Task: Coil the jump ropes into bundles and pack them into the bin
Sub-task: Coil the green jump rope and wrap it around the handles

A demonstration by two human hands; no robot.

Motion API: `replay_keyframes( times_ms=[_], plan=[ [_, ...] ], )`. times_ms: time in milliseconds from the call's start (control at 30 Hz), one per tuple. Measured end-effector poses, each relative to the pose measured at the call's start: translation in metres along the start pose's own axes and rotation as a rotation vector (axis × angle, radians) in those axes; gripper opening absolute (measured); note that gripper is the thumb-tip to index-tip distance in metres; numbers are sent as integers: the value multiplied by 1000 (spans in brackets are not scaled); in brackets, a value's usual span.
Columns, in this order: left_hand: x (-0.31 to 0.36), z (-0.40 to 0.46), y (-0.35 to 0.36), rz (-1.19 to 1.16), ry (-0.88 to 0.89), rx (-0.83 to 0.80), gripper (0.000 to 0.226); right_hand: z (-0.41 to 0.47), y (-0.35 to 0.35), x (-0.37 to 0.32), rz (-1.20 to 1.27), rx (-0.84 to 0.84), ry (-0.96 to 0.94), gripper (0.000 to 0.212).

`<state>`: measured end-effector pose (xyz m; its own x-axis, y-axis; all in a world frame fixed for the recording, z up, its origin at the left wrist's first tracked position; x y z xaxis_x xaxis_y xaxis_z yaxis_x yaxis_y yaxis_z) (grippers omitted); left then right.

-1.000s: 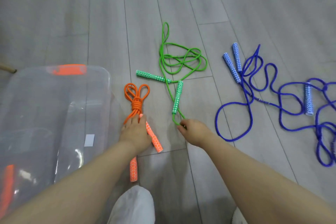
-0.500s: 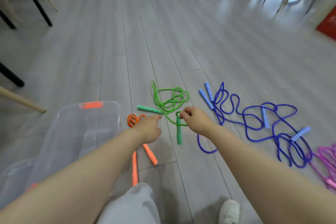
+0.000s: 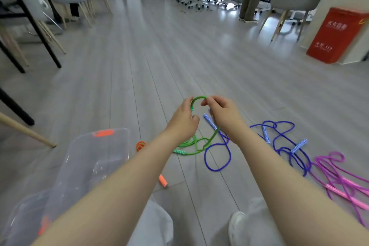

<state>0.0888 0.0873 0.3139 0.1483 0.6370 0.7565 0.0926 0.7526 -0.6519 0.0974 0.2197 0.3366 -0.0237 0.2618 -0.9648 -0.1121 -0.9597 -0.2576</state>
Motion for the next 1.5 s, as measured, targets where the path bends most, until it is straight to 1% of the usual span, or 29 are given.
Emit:
replay_keyframes(
  times_ms=[67, 100, 167, 200, 233, 267, 300, 367, 433, 467, 533, 633, 667, 733, 800, 833, 933, 1000, 1033, 1067, 1100, 1133, 1167, 1233, 1300, 1400, 1500],
  plan=[
    [9, -7, -1, -106, 7, 79, 39, -12, -15, -12, 80, 36, 2, 26],
    [11, -10, 1, -137, 2, 89, 30, -18, -23, -17, 133, 45, 9, 27],
    [12, -15, 8, -179, -39, 21, 18, -26, -35, -24, 254, 43, 30, 29],
    [16, -16, 12, -193, -54, -28, 21, -27, -40, -26, 299, 36, 40, 30],
    [21, -17, 15, -210, -43, -59, 28, -27, -44, -28, 329, 29, 43, 30],
    [27, -15, 16, -242, -31, -64, 33, -25, -47, -28, 356, 22, 46, 30],
    [33, -14, 16, -303, -22, -52, 31, -23, -49, -28, 382, 19, 56, 29],
    [41, -9, 17, -466, -40, -26, 21, -16, -54, -26, 425, 34, 101, 30],
    [42, -3, 18, -606, -76, -20, 26, -10, -58, -26, 444, 51, 154, 30],
    [40, 1, 17, -637, -90, -7, 27, -8, -60, -26, 428, 53, 172, 28],
    [38, 8, 11, -628, -90, 27, 25, -5, -63, -26, 367, 37, 181, 24],
    [34, 17, -2, -525, -6, 77, 18, -9, -72, -27, 270, -1, 133, 17],
    [32, 18, -9, -499, 29, 102, 17, -12, -77, -27, 195, -21, 108, 16],
    [24, 22, -24, -501, 48, 191, 17, -17, -85, -25, -42, -106, 73, 13],
    [6, 27, -44, -592, -20, 337, 18, -21, -94, -22, -247, -179, 69, 12],
    [-5, 28, -55, -672, -72, 418, 19, -22, -101, -20, -269, -167, 70, 13],
    [-42, 25, -80, -930, -250, 659, 22, -23, -125, -23, -234, -25, 50, 15],
    [-55, 24, -85, -1035, -320, 724, 24, -19, -136, -21, -180, 144, 29, 14],
    [-55, 25, -82, -1054, -336, 702, 25, -17, -136, -18, -115, 232, 34, 15],
    [-51, 27, -75, -1063, -347, 642, 24, -14, -132, -15, -24, 299, 51, 16],
    [-44, 29, -66, -1073, -365, 552, 23, -12, -123, -13, 81, 331, 70, 17],
    [-37, 30, -54, -1086, -391, 439, 22, -10, -110, -11, 177, 326, 84, 19],
    [-29, 30, -41, -1091, -418, 318, 21, -8, -96, -11, 240, 290, 93, 21],
    [-14, 28, -17, -1055, -434, 96, 20, -6, -71, -13, 270, 180, 90, 23],
    [-2, 24, 1, -1008, -411, -54, 22, -6, -50, -15, 236, 94, 70, 23],
    [10, 21, 15, -934, -338, -135, 25, -4, -28, -12, 84, 19, 56, 28],
    [12, 22, 17, -903, -304, -139, 24, -3, -16, -7, 15, -31, 45, 26]
  ],
)
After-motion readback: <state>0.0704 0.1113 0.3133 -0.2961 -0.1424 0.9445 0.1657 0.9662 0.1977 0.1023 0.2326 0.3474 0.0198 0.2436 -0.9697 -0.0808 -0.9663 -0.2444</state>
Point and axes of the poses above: each hand's wrist, its own z-axis towards the middle knuckle, its own y-axis out of the palm, x = y × z, the point moved 5 cm from there along z, towards the middle knuckle, and after that the axes turned 2 degrees about z, right-handed, at the moved point
